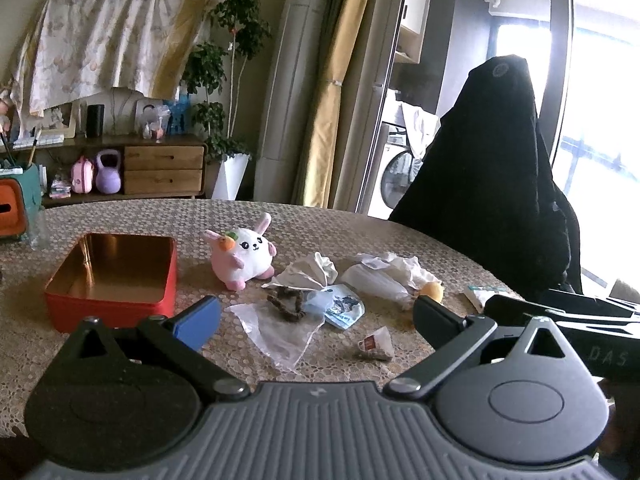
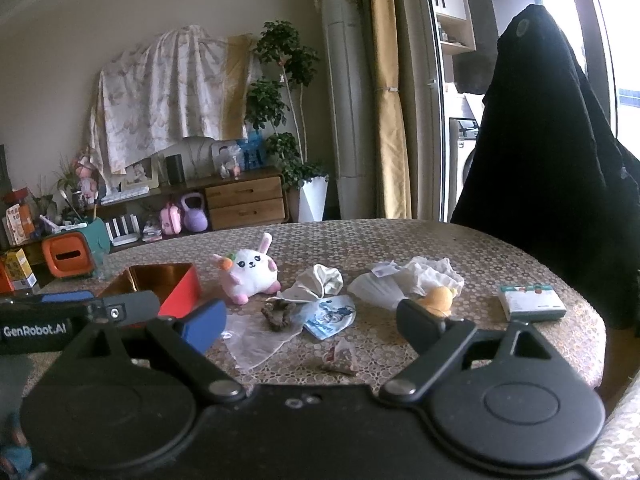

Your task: Organize soft objects

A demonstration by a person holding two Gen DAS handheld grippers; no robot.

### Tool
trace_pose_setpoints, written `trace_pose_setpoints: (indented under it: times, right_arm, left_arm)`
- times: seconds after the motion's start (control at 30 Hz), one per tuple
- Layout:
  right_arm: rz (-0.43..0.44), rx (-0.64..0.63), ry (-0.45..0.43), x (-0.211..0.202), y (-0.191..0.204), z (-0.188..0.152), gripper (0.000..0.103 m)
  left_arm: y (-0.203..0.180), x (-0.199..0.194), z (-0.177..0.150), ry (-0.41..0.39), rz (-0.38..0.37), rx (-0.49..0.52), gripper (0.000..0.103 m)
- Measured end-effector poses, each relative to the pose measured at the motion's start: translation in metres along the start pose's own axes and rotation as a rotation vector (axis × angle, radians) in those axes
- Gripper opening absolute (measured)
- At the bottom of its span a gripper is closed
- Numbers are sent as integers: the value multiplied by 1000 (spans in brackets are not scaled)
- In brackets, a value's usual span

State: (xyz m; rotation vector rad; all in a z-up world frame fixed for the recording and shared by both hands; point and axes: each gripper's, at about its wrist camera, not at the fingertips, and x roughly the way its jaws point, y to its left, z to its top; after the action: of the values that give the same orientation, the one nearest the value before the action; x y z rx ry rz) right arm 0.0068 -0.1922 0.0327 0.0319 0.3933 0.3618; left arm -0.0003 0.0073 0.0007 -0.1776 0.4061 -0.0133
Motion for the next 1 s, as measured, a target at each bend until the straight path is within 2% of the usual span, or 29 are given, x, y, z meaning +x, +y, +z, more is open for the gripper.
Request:
trace_pose_setpoints:
  times: [0.23, 1.0]
  right_arm:
    - [4, 6, -4, -2, -1, 1, 92]
    - [-3, 15, -9, -6, -4, 2, 93]
  left_arm:
    - [-1, -3, 1, 2, -42, -9, 103]
    - [0, -9, 5, -10, -40, -15, 103]
